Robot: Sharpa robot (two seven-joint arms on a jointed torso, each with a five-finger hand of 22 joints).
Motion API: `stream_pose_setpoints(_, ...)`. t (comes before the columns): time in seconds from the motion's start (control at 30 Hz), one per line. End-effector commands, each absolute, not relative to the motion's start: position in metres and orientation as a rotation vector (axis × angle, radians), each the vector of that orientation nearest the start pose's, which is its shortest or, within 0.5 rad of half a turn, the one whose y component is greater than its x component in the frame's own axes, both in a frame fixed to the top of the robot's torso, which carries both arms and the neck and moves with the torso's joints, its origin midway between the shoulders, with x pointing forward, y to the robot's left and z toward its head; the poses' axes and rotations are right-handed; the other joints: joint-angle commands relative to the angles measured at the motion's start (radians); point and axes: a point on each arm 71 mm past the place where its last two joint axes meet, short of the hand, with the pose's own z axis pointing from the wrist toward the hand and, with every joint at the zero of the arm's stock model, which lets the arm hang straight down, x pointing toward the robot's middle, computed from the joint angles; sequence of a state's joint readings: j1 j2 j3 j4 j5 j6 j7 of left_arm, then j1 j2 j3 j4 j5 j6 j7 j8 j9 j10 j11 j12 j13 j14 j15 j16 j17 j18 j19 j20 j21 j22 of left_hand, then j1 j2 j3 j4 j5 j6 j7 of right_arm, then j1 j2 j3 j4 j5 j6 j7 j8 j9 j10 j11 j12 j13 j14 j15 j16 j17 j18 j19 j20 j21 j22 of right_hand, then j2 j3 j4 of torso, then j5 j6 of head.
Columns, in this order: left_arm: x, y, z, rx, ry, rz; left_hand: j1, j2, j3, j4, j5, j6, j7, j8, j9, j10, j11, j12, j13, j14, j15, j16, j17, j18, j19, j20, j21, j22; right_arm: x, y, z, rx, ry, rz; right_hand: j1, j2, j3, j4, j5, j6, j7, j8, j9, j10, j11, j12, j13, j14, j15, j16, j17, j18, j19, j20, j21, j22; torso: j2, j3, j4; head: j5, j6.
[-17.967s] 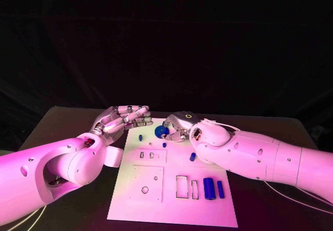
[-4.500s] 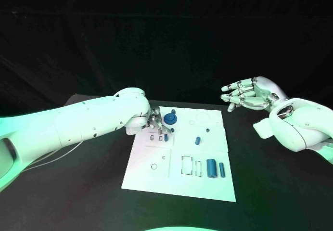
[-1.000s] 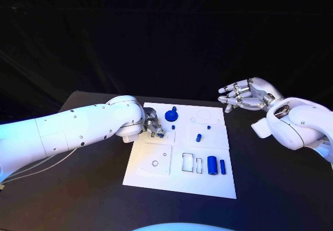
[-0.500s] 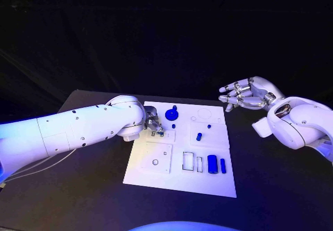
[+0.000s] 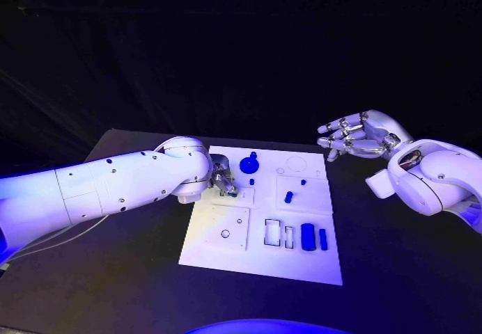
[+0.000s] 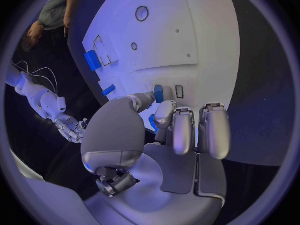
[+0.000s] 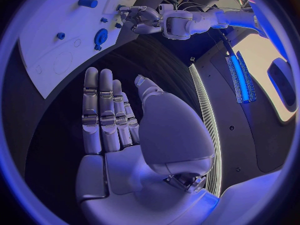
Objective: Assemble the parts on the task board
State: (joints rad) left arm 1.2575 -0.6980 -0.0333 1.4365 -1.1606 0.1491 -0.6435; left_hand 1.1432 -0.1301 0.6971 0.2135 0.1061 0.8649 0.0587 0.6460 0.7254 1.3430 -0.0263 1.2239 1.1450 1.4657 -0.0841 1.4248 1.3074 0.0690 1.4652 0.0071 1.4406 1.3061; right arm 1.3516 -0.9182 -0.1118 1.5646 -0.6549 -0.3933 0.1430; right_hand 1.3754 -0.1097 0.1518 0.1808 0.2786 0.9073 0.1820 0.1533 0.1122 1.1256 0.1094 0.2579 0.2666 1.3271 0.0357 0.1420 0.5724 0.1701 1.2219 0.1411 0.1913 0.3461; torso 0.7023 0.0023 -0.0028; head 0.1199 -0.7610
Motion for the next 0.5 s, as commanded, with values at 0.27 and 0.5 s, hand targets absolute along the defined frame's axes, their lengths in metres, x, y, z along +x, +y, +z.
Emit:
stream_pose_setpoints(0.27,0.4997,0.1729,-0.2061,-0.049,2.316,-0.248,-0.002,0.012,0.188,-0.185,0.001,0.001,-0.007,0.005,0.001,0.008,0.0,-0.001,-0.005,0.054,-0.004,-0.003,0.067,-0.015,0.009,0.0,0.004,0.0,0.4938,-0.2281,-0.1313,0.442,1.58,1.105,-0.009,0.005,-0.006,0.001,0.005,-0.003,0.006,-0.006,-0.002,-0.005,0.003,-0.005,-0.003,-0.002,0.009,-0.01,-0.002,0.013,0.006,0.005,-0.008,-0.005,0.001,0.0004,-0.0005,0.003,0.003)
stream_pose_setpoints(0.5,0.5003,0.1715,-0.2067,-0.054,2.319,-0.252,-0.004,0.012,0.188,-0.185,0.001,0.001,-0.007,0.005,0.002,0.008,0.001,0.0,-0.004,0.054,-0.004,-0.003,0.066,-0.015,0.009,0.0,0.004,0.0,0.4939,-0.2279,-0.1315,0.442,1.582,1.104,-0.009,0.005,-0.006,0.001,0.005,-0.003,0.006,-0.005,-0.002,-0.006,0.003,-0.005,-0.004,-0.002,0.009,-0.011,-0.002,0.013,0.005,0.005,-0.009,-0.006,0.0,0.0007,0.0,0.003,0.002)
